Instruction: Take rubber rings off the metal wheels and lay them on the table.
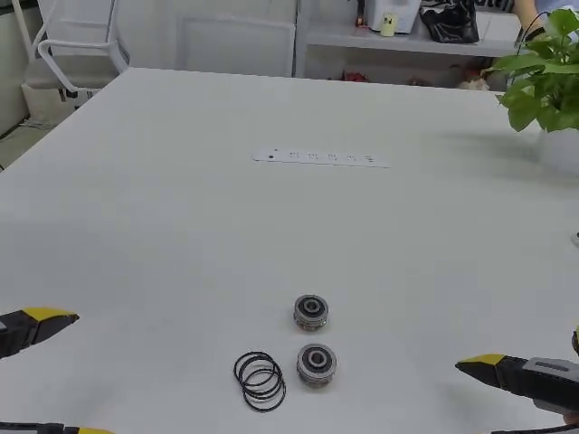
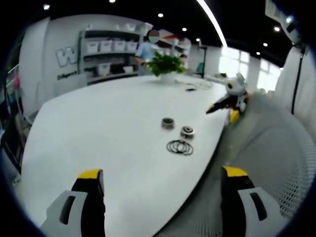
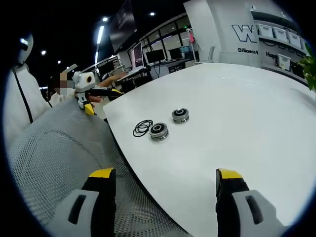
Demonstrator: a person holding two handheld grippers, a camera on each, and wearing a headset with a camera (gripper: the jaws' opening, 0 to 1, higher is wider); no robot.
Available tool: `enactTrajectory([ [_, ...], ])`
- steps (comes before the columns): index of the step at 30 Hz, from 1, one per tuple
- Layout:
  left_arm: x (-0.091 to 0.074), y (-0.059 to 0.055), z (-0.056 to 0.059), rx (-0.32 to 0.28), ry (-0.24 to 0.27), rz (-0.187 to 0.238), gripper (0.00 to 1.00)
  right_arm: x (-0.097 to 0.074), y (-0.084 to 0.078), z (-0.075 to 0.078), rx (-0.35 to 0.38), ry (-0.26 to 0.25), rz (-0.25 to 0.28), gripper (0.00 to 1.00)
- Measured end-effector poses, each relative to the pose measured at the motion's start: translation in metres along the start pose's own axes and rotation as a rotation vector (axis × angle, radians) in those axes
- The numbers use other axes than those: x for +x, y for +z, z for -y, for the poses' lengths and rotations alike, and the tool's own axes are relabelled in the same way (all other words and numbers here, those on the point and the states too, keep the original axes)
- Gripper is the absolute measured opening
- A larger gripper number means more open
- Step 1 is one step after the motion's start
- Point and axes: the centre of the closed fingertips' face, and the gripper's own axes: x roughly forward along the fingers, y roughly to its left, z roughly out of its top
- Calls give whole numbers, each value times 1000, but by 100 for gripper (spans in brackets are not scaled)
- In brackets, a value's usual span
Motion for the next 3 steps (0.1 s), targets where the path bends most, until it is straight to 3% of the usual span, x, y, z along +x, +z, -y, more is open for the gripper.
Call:
enactTrajectory([
  [3,-1,0,0,1,6,-1,99,-2,0,2,8,-5,2,80],
])
